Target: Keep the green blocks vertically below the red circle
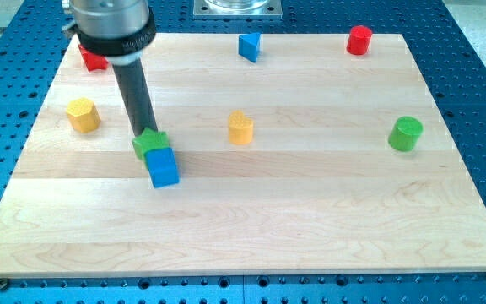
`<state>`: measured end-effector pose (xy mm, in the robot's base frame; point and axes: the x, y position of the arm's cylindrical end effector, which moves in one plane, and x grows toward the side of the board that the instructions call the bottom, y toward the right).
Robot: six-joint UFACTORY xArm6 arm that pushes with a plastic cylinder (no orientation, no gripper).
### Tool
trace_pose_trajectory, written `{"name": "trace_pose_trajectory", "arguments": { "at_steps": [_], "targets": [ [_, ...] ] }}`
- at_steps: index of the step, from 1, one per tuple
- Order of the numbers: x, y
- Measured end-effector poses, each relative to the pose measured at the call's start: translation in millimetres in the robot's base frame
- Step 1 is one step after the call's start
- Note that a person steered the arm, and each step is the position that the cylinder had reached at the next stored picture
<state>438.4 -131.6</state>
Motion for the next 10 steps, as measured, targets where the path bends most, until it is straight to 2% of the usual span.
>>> {"name": "trace_pose_trajectory", "arguments": {
  "at_steps": [1,2,3,4,6,8,9,10],
  "targets": [
    [-6.3,-18.8],
    [30.2,-41.9],
    [56.8,21.9],
    [53.5,78.0],
    [29.4,12.8],
    [-16.5,10.7],
    [-14.0,49.7],
    [20.0,95.3]
  ]
}}
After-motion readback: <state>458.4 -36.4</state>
